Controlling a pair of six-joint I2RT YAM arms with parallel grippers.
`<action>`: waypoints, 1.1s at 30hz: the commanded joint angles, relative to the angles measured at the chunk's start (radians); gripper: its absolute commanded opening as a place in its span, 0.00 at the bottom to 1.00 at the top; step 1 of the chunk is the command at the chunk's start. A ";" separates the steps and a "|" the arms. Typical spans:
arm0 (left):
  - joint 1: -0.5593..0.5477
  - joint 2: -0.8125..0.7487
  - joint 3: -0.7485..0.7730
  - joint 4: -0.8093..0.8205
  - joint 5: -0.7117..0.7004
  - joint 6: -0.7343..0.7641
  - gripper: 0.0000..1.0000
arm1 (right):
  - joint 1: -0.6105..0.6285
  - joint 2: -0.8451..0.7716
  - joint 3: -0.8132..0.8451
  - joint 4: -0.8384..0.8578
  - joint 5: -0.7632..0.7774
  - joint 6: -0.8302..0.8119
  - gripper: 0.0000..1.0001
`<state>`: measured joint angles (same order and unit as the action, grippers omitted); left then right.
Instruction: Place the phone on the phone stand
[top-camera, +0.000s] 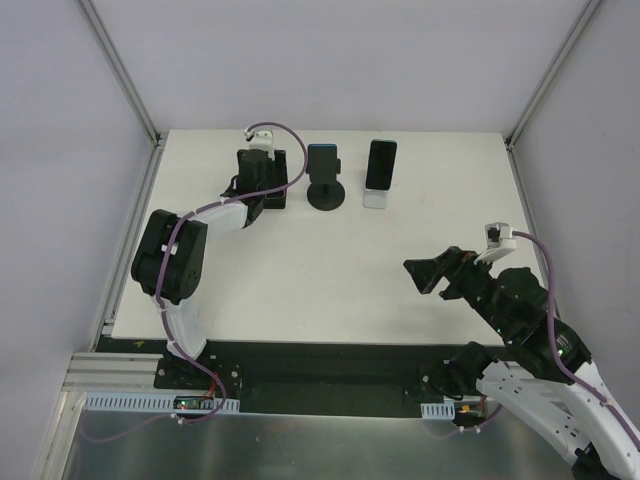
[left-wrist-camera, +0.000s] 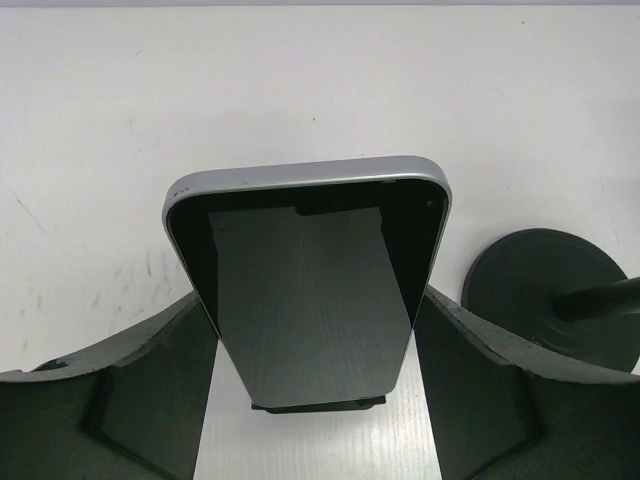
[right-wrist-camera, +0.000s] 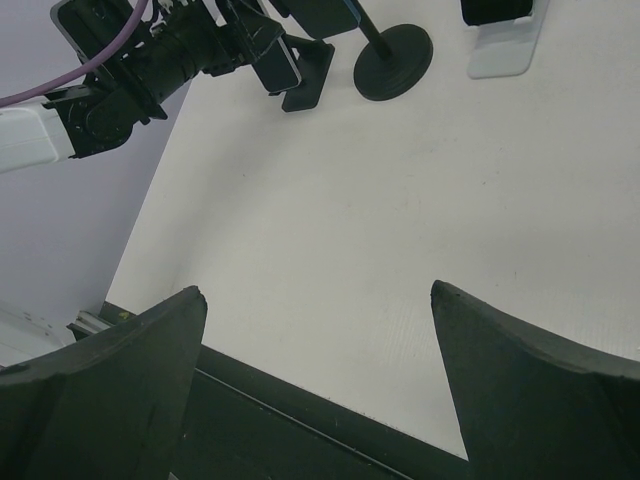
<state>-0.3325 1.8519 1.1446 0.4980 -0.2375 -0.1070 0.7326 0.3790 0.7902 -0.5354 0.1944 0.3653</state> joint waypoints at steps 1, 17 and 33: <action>0.003 0.001 -0.006 0.082 0.030 0.006 0.00 | -0.004 -0.012 -0.014 0.031 -0.001 0.014 0.96; -0.013 0.032 0.010 0.050 0.023 0.098 0.16 | -0.002 -0.028 -0.032 0.037 -0.004 0.024 0.96; 0.001 -0.542 -0.132 -0.355 0.249 -0.505 0.99 | -0.004 0.107 0.085 -0.207 0.262 -0.190 0.96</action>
<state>-0.3344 1.5799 1.0843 0.2401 -0.1299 -0.3748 0.7326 0.4370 0.7761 -0.6060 0.2848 0.3046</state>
